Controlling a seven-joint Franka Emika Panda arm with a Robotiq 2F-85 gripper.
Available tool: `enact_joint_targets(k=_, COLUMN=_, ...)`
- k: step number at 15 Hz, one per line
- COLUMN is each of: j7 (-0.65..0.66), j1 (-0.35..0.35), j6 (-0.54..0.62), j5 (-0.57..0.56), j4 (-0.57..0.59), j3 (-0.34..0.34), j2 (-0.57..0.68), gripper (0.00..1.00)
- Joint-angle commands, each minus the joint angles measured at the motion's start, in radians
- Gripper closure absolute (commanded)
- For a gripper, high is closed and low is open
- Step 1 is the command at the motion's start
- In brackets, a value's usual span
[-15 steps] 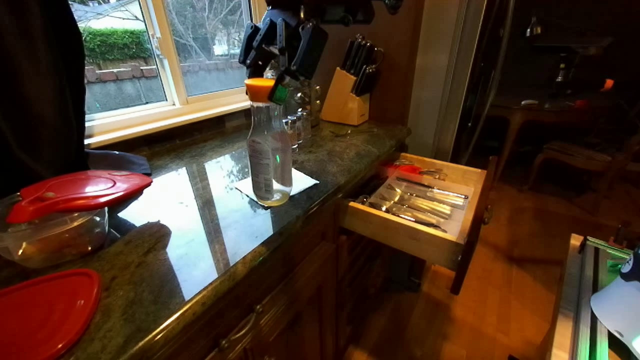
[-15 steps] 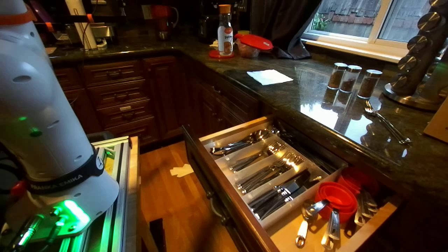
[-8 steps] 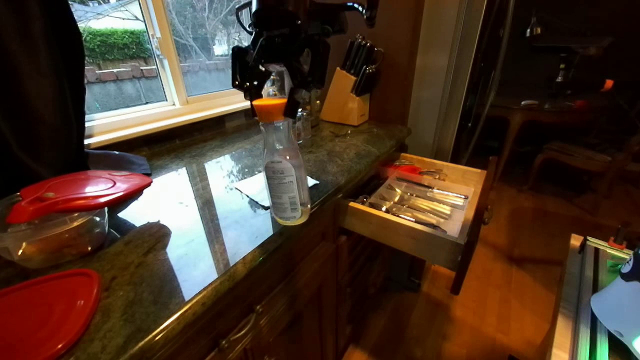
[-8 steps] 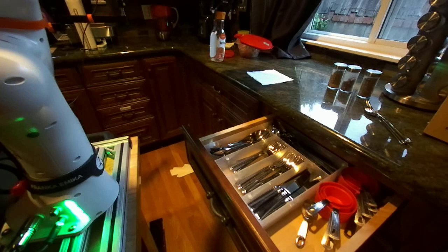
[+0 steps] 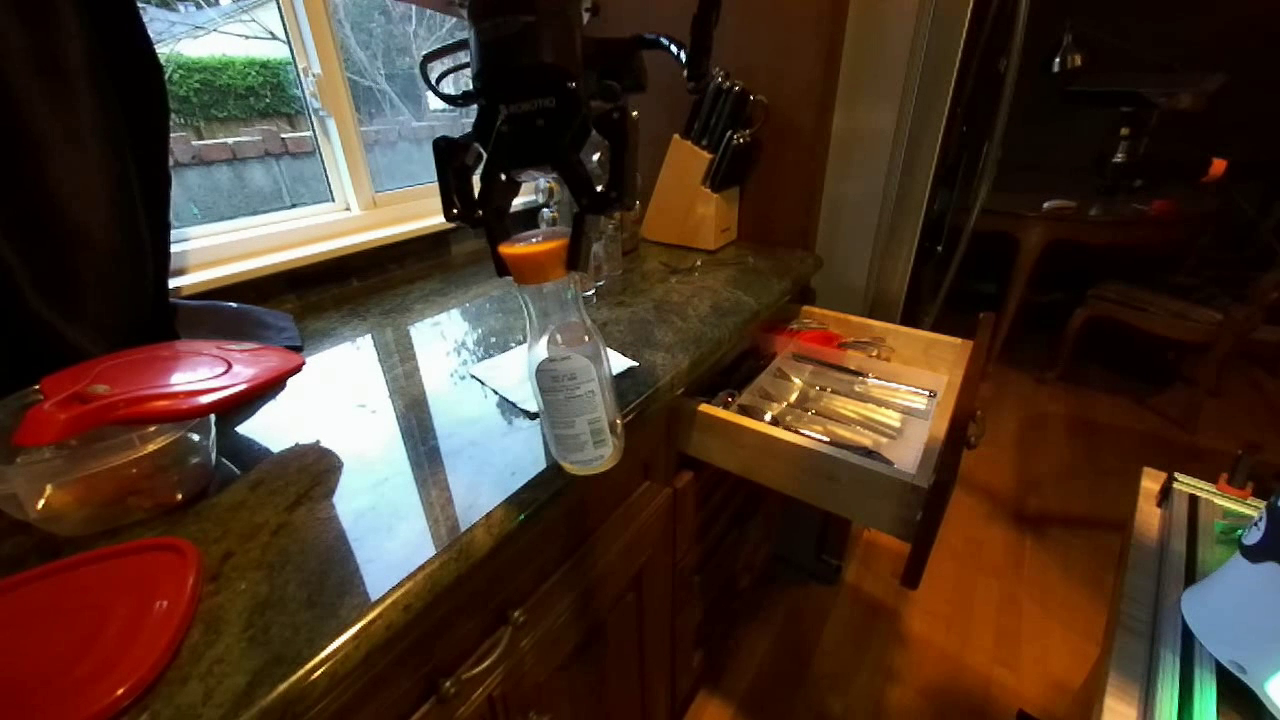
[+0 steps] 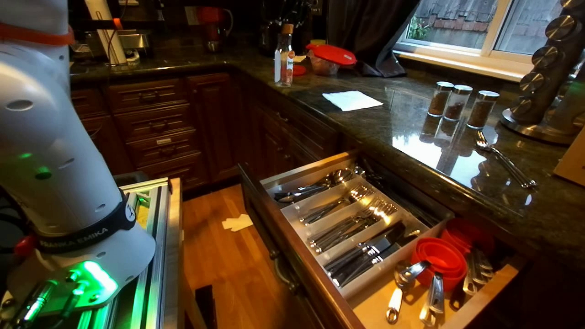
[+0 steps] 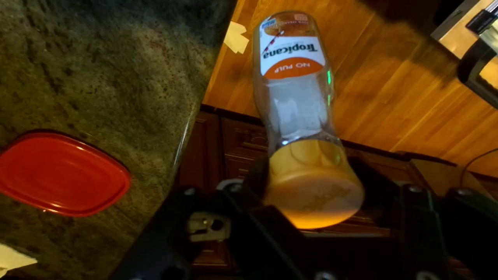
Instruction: Move the bottle to the left
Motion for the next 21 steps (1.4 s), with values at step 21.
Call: enact_joint_targets(k=21, j7=-0.715, j1=0.106, j6=-0.279, j5=-0.296, j4=0.581, j3=0.055, j2=0.391, gripper=0.71)
